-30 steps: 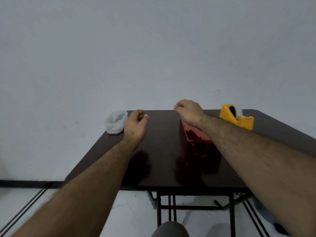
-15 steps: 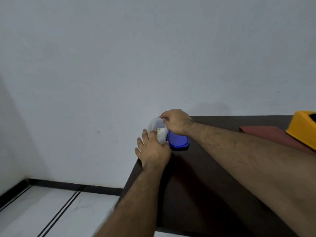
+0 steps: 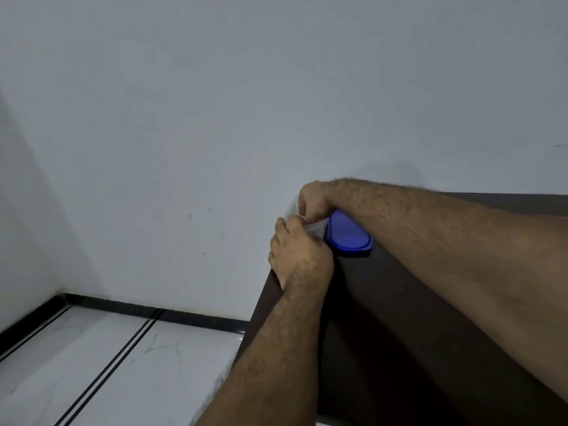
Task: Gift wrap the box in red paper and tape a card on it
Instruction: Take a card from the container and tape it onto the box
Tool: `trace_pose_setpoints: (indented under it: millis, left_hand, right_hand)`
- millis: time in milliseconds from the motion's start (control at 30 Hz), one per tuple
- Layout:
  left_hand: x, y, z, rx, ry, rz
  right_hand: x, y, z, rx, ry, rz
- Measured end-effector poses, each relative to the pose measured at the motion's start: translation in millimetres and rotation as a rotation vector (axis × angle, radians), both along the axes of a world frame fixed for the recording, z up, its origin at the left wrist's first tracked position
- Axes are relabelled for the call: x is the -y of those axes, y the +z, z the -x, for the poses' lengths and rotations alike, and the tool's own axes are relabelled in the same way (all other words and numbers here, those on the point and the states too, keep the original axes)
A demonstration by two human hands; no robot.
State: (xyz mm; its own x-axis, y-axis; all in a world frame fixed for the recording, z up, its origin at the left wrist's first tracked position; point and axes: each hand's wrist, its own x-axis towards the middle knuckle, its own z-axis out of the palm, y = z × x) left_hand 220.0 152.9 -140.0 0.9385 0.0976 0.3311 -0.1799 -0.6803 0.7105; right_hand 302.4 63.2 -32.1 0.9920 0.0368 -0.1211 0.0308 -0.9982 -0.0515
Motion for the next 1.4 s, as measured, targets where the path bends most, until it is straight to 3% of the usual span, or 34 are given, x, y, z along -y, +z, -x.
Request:
trace_pose_setpoints:
  millis: [200, 333, 500, 600, 700, 767, 800, 900, 967, 1067, 1167, 1267, 1400]
  left_hand:
    - [-1, 6, 4, -0.004, 0.002, 0.010]
    - [-1, 8, 5, 0.000, 0.018, 0.021]
    - [-3, 10, 5, 0.003, 0.005, 0.042]
    - [-3, 13, 10, 0.044, 0.033, -0.011]
    - [-6, 15, 17, 0.301, 0.028, 0.036]
    - [-3, 17, 29, 0.492, -0.076, 0.213]
    - [4, 20, 39, 0.480, -0.169, 0.370]
    - [24, 34, 58, 0.043, -0.426, 0.864]
    - [34, 41, 61, -0.131, -0.477, 0.980]
    - [45, 51, 65, -0.167, -0.430, 0.982]
    - [50, 46, 61, -0.012, -0.388, 0.847]
    - [48, 33, 53, 0.130, -0.377, 0.601]
    - [48, 33, 49, 0.077, -0.430, 0.598]
  right_hand:
    - [21, -9, 9, 0.198, 0.033, -0.204]
    - [30, -10, 18, 0.404, 0.007, -0.515]
    - [31, -27, 64, 0.964, -0.038, -0.858]
    - [38, -45, 115, 1.261, 0.015, -0.742]
    - [56, -62, 148, 1.406, 0.160, -0.557]
    - [68, -71, 164, 1.436, 0.152, -0.583]
    - [74, -75, 173, 1.449, 0.133, -0.610]
    - [85, -83, 188, 1.437, 0.095, -0.657]
    - [87, -85, 191, 1.415, 0.107, -0.602]
    - [89, -88, 190, 1.360, 0.073, -0.536]
    - [88, -90, 190, 1.267, 0.041, -0.604]
    - [91, -89, 188, 1.210, 0.007, -0.829]
    - [92, -85, 185, 0.992, -0.068, -1.180]
